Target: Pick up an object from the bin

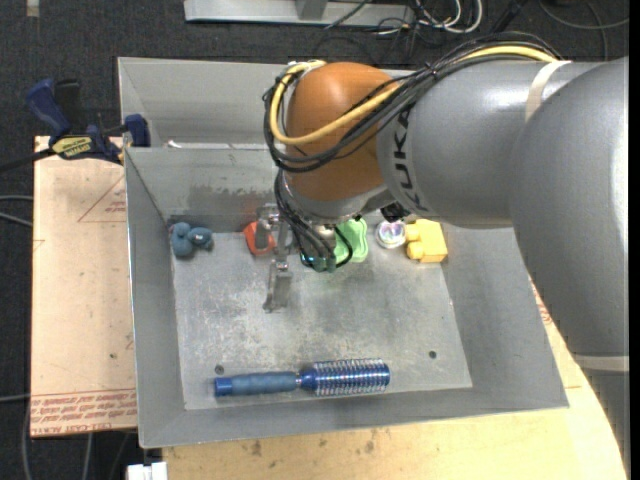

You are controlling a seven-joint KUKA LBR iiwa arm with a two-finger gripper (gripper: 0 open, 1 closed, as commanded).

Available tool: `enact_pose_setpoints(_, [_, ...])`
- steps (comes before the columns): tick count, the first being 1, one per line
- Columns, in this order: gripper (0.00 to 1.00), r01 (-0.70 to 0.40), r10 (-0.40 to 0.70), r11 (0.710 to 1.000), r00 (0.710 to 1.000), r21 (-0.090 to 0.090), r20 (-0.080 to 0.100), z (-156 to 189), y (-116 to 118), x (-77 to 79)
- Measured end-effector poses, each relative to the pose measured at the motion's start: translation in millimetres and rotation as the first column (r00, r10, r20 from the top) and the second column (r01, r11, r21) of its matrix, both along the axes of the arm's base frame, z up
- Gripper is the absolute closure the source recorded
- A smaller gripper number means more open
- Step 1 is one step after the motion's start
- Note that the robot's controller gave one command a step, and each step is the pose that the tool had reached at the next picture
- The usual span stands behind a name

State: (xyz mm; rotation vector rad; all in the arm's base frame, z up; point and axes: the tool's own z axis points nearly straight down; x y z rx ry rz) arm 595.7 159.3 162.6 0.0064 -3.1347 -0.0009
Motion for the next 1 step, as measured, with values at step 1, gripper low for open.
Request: enact_pose_setpoints(1, [0.00, 0.144, -0.144, 0.990, 0.990, -0.001, 0.001, -32.1, 25.3, -68.2])
